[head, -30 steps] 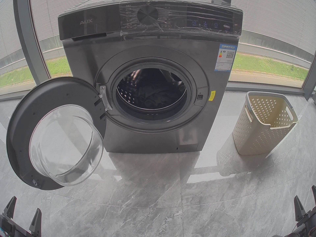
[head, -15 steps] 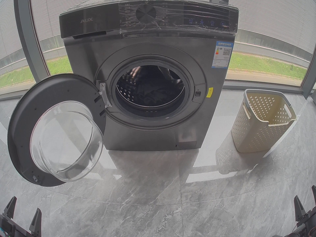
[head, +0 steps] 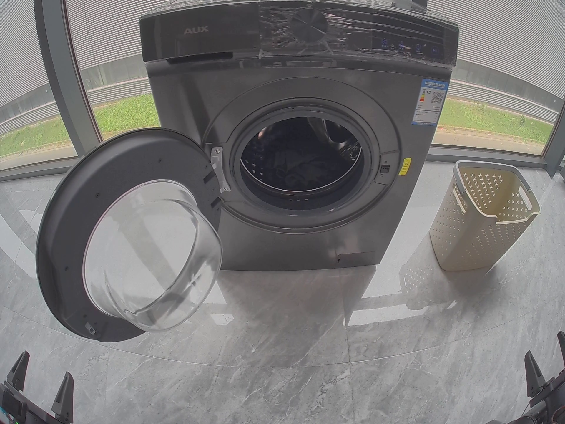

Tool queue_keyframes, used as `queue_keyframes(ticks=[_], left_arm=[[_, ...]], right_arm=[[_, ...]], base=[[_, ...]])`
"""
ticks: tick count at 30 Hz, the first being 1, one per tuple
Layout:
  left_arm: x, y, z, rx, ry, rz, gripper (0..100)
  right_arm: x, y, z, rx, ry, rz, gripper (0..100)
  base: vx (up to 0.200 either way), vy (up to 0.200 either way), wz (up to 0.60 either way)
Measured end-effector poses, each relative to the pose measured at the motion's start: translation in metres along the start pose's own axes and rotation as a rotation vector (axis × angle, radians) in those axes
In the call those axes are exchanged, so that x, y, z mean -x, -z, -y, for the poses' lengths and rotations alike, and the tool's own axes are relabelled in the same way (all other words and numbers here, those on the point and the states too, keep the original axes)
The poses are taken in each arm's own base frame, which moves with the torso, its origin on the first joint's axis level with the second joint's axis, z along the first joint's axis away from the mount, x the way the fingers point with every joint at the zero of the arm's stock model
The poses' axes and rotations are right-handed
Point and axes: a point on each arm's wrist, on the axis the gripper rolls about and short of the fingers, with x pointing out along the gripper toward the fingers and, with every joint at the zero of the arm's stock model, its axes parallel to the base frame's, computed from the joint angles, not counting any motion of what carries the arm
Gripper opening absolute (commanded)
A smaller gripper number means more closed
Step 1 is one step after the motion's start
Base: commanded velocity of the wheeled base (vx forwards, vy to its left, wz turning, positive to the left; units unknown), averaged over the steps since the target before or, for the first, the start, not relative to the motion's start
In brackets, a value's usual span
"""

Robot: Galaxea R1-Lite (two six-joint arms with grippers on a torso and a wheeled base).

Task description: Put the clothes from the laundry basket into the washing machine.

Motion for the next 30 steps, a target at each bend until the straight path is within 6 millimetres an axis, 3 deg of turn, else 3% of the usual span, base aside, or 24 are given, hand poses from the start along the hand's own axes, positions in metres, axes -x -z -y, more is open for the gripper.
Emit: queue_keyframes(ticks=[3,9,21,30], left_arm=[[0.0000,0.0000,0.0000,-0.002,0.001,0.000,100],[0.0000,0.0000,0.0000,-0.001,0.002,0.000,100],[-0.0001,0.0000,0.0000,-0.005,0.001,-0.001,100],[-0.0001,0.0000,0.0001,-0.011,0.005,-0.001,100]], right_arm=[[0.0000,0.0000,0.0000,0.000,0.000,0.000,100],[0.0000,-0.0001,0.0000,0.000,0.000,0.001,100],[-0.0001,0.0000,0.0000,0.000,0.000,-0.001,100],[-0.0001,0.0000,0.0000,0.000,-0.001,-0.001,100]], base=[[0.000,0.000,0.00],[-0.200,0.000,0.00],[0.000,0.000,0.00],[0.000,0.200,0.00]])
